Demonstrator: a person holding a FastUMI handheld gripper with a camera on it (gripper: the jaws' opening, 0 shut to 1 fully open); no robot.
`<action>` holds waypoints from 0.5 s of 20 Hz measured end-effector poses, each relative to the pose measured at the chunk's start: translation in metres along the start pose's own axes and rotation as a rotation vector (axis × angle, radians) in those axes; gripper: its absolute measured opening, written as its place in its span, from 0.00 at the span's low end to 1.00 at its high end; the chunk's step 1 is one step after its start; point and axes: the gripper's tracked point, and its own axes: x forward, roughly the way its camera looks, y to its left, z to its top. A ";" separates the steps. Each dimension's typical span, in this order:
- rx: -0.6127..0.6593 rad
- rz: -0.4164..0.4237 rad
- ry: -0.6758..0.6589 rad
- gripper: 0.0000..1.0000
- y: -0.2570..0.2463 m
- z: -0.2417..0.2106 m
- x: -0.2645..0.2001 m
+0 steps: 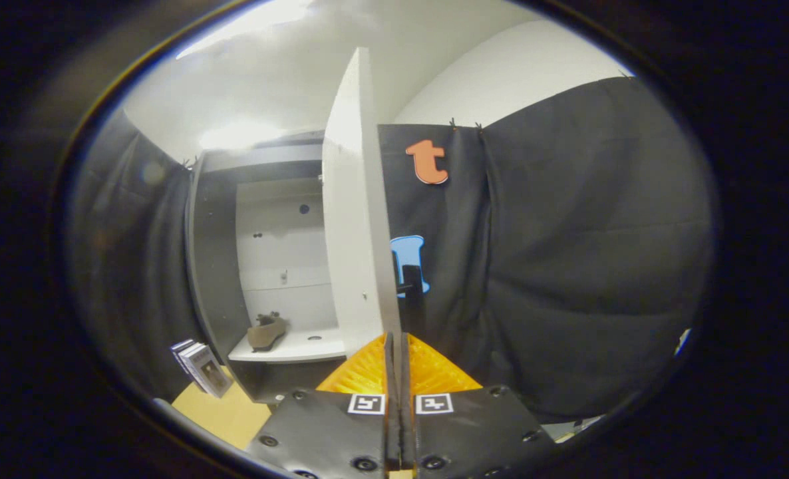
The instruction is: Open the shoe cabinet door, grab the shoes and put them into the shoe cabinet, then close the shoe cabinet door.
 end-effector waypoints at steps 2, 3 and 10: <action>-0.010 0.010 -0.002 0.02 0.004 0.000 -0.004; -0.011 0.020 -0.002 0.02 0.005 -0.001 -0.006; -0.024 0.152 0.033 0.02 0.048 -0.015 -0.006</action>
